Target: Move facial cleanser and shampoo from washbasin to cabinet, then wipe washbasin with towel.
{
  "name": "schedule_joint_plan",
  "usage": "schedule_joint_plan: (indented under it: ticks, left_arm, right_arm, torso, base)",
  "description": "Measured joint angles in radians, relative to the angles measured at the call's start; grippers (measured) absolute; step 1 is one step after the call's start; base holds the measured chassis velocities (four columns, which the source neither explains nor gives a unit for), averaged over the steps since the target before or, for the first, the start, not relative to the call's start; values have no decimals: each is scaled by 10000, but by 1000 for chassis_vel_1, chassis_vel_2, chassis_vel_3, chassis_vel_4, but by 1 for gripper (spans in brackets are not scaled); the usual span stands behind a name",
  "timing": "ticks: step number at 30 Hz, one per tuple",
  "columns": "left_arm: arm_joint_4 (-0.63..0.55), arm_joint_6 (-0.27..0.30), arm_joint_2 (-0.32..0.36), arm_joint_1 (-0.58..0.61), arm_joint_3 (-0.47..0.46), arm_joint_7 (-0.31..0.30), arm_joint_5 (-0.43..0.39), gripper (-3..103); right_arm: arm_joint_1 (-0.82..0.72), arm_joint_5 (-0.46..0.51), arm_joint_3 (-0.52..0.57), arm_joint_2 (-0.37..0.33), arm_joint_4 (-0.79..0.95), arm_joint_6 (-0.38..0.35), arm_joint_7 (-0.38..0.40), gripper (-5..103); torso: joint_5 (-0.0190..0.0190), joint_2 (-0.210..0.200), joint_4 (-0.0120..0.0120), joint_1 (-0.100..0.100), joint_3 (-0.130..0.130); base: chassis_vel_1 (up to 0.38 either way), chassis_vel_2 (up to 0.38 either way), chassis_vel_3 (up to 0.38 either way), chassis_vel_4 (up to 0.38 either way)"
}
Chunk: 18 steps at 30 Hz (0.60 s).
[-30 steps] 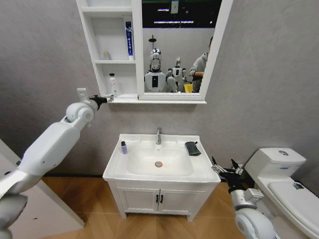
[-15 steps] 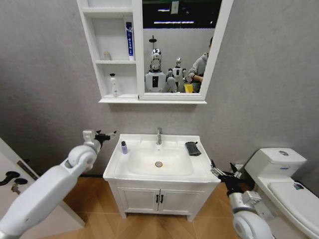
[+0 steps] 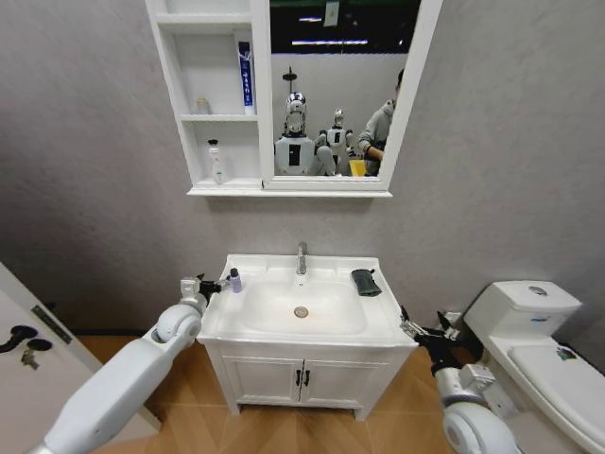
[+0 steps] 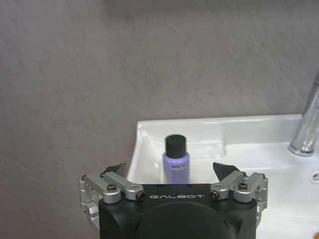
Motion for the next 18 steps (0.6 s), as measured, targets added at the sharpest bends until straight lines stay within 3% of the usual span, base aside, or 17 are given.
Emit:
schedule_joint_plan:
  ticks: [9,18]
  left_arm:
    - [1063,-128,-487,-1177,1152,332,369,97]
    - [1966,-378,-892,-1316,1225,556,993,97]
  right_arm:
    - [-160,-18,69,-223,-5,84,-11,100]
    - [-102,-12,96,-242,-127,143,-10,100]
  torso:
    - [1,0,-3,1,0]
    - [0,0,0,0,0]
  base:
    - [0,0,0,0]
    - [0,0,0,0]
